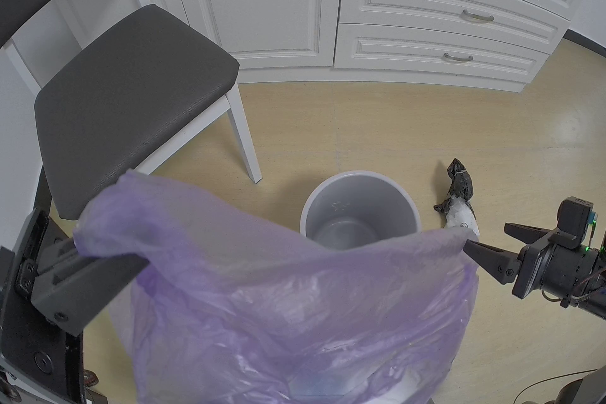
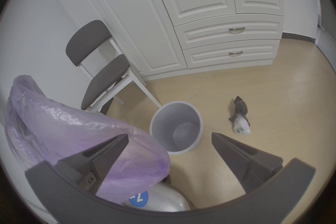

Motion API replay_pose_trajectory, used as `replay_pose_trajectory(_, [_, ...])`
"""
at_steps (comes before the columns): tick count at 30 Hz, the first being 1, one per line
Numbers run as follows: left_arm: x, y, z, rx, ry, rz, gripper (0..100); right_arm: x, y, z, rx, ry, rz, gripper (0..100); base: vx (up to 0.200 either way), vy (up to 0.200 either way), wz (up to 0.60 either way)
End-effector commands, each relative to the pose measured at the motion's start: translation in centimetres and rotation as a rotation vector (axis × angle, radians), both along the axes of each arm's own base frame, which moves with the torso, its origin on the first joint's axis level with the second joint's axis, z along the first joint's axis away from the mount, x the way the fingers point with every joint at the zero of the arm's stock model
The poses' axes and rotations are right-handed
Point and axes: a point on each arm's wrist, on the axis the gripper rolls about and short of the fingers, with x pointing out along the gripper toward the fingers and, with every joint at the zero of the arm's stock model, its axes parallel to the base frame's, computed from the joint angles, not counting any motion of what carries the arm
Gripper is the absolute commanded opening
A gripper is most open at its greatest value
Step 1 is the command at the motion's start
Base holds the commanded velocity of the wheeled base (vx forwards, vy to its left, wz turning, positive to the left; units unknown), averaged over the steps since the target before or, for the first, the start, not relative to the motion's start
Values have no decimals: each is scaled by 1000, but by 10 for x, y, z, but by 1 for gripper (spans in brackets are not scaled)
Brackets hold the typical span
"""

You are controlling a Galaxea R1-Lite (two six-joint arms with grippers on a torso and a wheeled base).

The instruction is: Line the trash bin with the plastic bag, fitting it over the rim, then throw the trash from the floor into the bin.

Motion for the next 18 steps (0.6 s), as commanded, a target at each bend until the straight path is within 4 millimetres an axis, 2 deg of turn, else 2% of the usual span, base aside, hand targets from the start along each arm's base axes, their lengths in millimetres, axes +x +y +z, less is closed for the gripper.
replay_pose_trajectory(1, [1,-1,3,-8,-2,0,0,-3,2,-6,-1,25,50,100,0,0,0])
replay_pose_trajectory(13, [5,-6,9,-23,0,-3,0,-11,12,-22,-25,93,187,100,0,0,0])
replay_pose_trajectory(14, [5,-5,12,-45,7,-9,0,-11,17,-30,-37,127,209,100,0,0,0])
replay_pose_trajectory(18, [4,-4,17,-98,-2,-22,0,-12,20,-30,-20,141,223,100,0,0,0])
